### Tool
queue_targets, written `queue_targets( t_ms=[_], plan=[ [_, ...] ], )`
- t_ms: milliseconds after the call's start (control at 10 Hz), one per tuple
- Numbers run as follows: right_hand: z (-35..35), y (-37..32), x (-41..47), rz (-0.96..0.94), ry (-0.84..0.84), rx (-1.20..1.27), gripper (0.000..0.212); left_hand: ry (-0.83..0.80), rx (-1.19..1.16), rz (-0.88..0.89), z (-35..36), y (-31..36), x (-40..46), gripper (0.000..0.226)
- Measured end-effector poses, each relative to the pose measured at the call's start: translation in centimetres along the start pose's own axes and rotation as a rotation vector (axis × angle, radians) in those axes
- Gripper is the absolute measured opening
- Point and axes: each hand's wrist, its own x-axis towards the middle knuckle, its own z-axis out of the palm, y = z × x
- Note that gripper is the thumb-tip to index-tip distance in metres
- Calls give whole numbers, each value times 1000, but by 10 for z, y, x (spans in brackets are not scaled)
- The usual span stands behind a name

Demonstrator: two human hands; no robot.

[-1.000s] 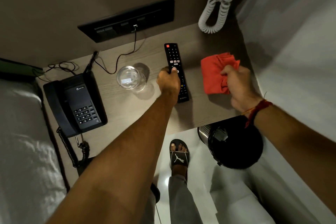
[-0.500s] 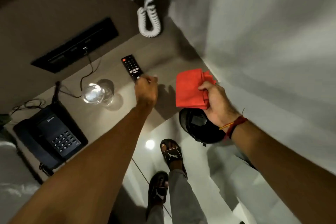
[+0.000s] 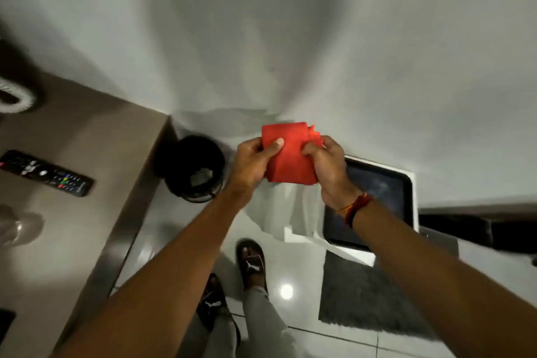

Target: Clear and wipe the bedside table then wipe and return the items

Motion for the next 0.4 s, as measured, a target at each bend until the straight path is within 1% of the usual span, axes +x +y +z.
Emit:
queue_targets(
  t_ms=[100, 200, 300, 400],
  plan=[
    [-101, 32, -7, -12, 179, -168, 21, -104, 275, 87, 89, -31, -18, 20],
    [-157, 56, -11, 9, 245, -273, 23, -126, 538, 115, 141, -53, -32, 27],
    [-201, 79, -17, 16, 95, -354, 51, -187, 810, 61, 183, -70, -55, 32],
    [-218, 82, -19, -65, 28, -457, 74, -197, 919, 108, 188, -67, -65, 48]
  ],
)
